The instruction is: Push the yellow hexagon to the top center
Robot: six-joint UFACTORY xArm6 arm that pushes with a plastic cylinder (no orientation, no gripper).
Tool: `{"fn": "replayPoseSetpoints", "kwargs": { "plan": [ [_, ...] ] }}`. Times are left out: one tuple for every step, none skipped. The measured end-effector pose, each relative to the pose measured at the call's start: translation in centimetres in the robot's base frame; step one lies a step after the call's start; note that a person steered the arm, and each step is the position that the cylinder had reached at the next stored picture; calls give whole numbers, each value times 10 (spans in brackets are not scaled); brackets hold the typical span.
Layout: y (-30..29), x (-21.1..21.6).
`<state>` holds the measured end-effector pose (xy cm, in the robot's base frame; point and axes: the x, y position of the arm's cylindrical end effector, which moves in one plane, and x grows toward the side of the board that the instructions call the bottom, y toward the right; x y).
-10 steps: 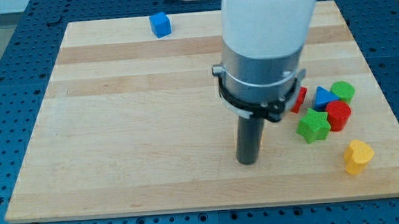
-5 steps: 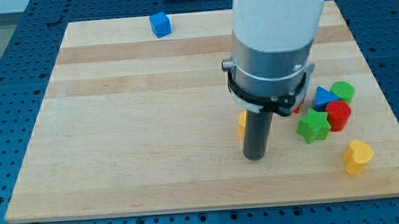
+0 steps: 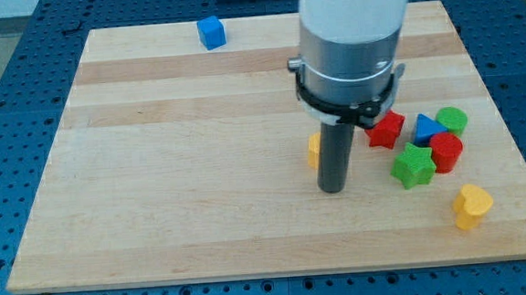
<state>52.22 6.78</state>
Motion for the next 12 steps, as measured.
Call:
{"fn": "replayPoseSetpoints", "kwargs": {
  "plan": [
    [-4, -20],
    [-36, -58],
    [-63, -98],
    [-73, -142],
    [-73, -151],
    [-73, -129],
    [-69, -113],
    [-41, -114],
    [-22, -140],
    [-21, -187],
    [-18, -230],
    [-12, -235]
  ]
}}
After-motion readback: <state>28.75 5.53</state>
